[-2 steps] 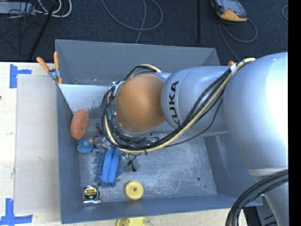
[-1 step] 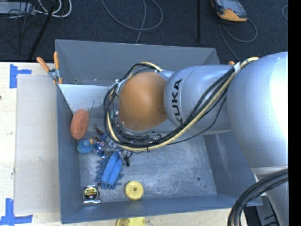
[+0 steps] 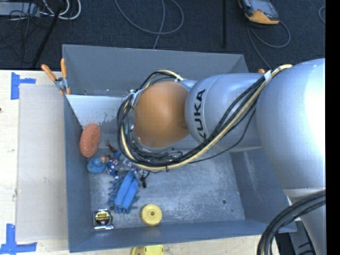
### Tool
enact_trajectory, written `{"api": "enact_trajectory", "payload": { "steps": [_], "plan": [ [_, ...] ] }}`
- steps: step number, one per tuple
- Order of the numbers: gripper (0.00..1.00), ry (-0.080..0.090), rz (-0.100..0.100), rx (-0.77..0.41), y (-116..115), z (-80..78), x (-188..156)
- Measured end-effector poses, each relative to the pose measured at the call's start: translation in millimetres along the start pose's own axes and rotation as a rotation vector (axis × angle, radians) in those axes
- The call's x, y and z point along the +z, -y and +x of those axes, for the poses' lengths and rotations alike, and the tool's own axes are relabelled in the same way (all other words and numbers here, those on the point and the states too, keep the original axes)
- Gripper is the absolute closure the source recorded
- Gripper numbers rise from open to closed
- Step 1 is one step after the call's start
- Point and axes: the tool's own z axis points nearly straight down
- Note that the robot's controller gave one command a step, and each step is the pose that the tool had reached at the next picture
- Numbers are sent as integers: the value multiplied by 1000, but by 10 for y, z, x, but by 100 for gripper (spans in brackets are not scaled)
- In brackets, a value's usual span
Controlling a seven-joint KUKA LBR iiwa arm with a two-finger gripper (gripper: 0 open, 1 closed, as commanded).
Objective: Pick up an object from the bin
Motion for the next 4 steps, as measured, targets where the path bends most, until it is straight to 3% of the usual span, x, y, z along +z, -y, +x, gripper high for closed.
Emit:
{"api": "enact_trajectory", "payload": {
  "steps": [4],
  "plan": [
    [100, -3, -1, 5, -10, 3, -229]
  ]
}}
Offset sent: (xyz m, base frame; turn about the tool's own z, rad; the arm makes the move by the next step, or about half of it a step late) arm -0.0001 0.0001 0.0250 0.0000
